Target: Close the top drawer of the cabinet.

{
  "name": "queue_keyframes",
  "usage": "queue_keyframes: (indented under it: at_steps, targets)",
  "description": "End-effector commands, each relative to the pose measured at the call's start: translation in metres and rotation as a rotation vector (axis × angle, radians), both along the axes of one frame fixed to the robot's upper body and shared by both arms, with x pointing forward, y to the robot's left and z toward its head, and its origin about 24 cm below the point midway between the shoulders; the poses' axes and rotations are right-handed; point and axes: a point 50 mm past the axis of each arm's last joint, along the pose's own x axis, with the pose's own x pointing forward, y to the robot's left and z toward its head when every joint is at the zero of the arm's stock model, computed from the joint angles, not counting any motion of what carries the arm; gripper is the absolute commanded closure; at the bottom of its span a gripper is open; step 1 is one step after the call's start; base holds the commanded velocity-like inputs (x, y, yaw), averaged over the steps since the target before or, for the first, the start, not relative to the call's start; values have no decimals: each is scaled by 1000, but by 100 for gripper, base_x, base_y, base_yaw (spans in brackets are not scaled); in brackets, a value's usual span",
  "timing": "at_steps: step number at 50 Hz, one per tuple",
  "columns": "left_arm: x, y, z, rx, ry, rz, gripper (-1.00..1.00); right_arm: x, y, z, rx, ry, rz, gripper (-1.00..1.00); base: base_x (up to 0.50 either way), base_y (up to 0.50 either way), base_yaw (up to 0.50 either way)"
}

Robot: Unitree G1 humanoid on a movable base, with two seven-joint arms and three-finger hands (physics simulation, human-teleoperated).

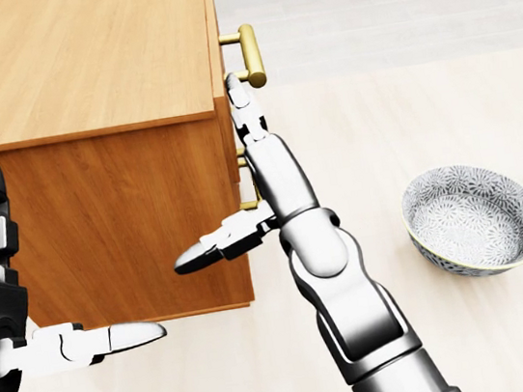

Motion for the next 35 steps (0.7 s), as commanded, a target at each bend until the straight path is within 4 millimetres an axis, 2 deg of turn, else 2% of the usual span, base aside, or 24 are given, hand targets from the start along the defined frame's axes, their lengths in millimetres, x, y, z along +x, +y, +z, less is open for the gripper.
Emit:
queue_keyframes:
  at_steps: [1,13,26,35]
  targets:
    - [1,0,-2,-1,7,-2,-100,-5,27,-9,-35,49,133,-100,0,0,1]
    - [0,0,0,2,2,-2,-100,-7,32,-8,-42,43,153,-100,0,0,0]
    - [1,0,-1,1,6,-3,-100,-8,43,-14,-57,76,183,-100,0,0,0]
    - [1,-1,-1,3,7,-6,-100,-11,52,-25,-64,101,210,-100,0,0,0]
